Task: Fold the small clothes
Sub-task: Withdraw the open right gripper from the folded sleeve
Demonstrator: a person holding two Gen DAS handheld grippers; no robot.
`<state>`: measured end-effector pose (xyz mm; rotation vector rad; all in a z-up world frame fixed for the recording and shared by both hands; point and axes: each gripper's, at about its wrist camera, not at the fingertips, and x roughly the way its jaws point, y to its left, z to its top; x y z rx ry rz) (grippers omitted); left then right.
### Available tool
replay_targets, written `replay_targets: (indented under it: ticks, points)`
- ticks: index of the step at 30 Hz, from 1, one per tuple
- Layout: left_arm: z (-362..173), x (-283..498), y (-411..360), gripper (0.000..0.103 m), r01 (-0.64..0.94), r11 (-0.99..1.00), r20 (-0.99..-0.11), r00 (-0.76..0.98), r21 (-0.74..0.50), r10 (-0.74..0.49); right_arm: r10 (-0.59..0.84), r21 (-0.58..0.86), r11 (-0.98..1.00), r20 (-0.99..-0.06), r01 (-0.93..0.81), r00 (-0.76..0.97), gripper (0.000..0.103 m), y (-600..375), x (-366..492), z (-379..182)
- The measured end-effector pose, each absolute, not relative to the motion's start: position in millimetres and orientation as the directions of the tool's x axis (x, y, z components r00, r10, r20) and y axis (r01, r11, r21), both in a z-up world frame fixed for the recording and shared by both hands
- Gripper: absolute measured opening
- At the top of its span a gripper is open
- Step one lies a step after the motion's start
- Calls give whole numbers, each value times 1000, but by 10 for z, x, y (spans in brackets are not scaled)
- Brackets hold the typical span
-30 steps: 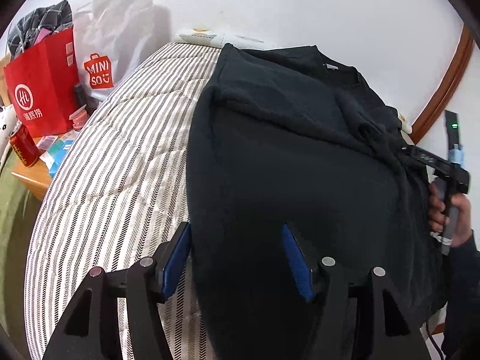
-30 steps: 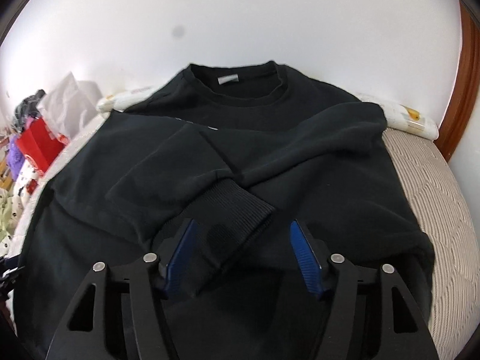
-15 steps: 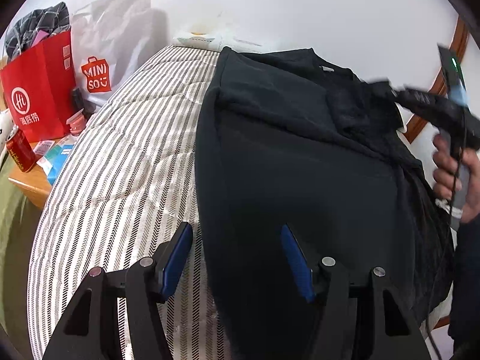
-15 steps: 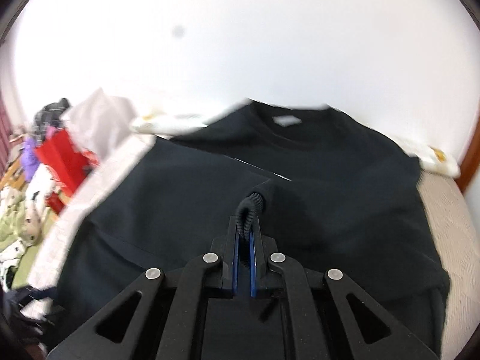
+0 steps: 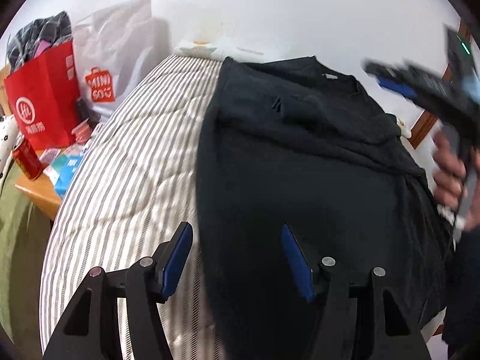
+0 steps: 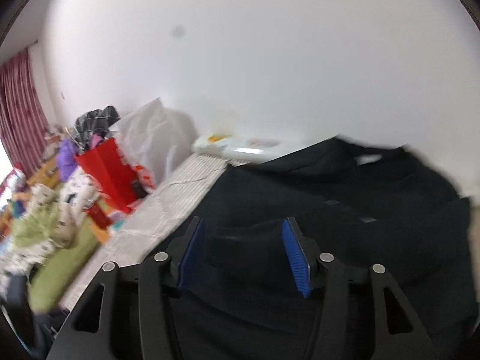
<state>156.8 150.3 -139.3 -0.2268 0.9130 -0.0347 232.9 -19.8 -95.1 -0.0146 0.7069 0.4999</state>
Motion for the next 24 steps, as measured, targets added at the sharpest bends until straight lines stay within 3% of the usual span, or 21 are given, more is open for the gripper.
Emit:
replay_targets:
  ticks: [11, 19, 24]
  points:
    - [-1086, 2146, 1248, 59, -45, 972, -737, 660, -230, -144, 235, 62, 958, -729, -279, 642, 54, -1511, 1984, -1258]
    - [-1016, 2710, 1141, 59, -23, 970, -730, 663, -242, -166, 88, -66, 980, -705, -188, 703, 54, -1982, 1887, -1341]
    - [-1074, 3004, 1134, 59, -29, 965, -730, 660, -259, -176, 83, 8, 994, -716, -111, 693, 54, -2258, 1952, -1454]
